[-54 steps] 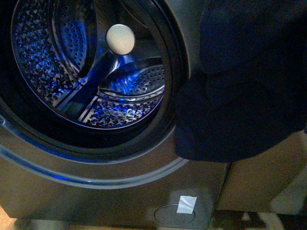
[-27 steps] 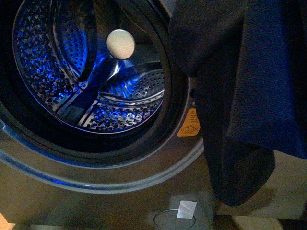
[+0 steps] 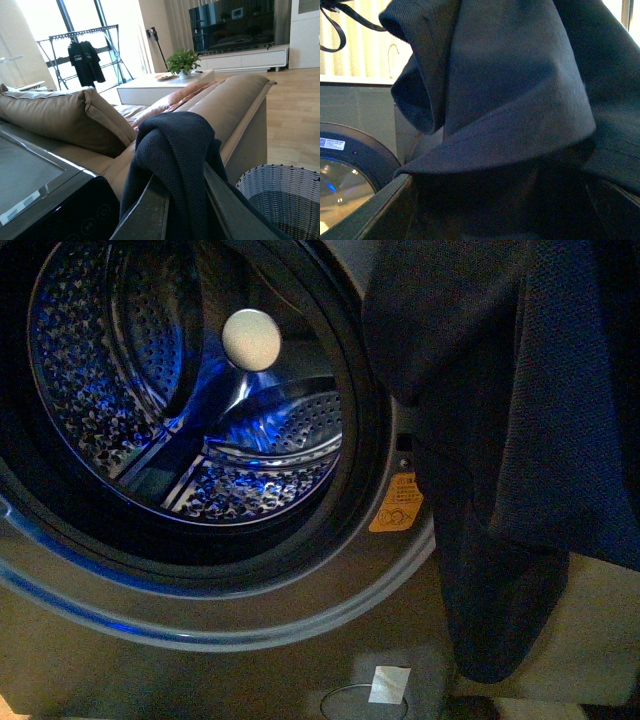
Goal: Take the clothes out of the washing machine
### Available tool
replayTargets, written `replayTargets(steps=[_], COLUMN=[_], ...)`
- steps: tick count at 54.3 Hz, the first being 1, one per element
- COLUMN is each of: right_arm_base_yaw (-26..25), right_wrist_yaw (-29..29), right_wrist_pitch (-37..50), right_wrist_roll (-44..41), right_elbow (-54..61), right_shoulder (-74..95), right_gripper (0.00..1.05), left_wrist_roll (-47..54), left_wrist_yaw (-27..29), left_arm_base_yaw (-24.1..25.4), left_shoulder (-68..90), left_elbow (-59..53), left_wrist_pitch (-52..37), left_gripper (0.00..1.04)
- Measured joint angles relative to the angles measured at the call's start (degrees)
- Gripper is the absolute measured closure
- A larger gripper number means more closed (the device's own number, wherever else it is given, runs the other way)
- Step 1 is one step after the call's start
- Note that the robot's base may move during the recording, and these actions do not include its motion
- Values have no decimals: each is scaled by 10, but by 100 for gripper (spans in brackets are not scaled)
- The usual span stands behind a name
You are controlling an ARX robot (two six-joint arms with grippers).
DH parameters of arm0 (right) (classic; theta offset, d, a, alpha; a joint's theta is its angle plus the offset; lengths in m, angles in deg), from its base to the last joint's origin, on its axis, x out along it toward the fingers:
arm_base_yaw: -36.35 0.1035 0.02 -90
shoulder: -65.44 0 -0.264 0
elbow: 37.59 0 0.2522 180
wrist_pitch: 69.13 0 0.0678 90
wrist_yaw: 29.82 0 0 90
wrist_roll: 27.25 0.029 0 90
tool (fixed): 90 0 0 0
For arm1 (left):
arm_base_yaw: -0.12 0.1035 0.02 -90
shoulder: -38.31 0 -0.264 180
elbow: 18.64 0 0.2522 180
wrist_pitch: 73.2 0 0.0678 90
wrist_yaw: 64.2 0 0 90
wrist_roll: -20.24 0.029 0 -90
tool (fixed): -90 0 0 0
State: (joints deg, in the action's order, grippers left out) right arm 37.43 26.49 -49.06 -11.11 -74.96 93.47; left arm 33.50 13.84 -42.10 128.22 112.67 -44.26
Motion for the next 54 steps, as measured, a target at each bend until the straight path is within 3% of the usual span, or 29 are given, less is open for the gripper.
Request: replayTargets(steps=[12, 22, 38, 52, 54], right_arm_base_yaw=[27, 51, 164, 169, 166], right_wrist_yaw=[44, 42, 101, 194, 213], right_wrist_pitch=[51, 58, 70, 110, 117], right_wrist_roll=[-54, -68, -78, -98, -100], right_elbow=[-73, -102, -116, -146, -152], right_shoulder=[138, 245, 280, 334, 342], right_gripper=[7, 7, 7, 8, 11], left_wrist_roll=[0, 0, 0, 0, 0], left_wrist_yaw=[0, 0, 0, 1, 1], left_arm_base_yaw=[0, 0, 0, 0, 0], left_shoulder=[0, 0, 0, 0, 0], left_elbow=[0, 0, 0, 0, 0], left_wrist_pitch=[0, 0, 0, 0, 0], left_gripper=[93, 93, 93, 93, 93])
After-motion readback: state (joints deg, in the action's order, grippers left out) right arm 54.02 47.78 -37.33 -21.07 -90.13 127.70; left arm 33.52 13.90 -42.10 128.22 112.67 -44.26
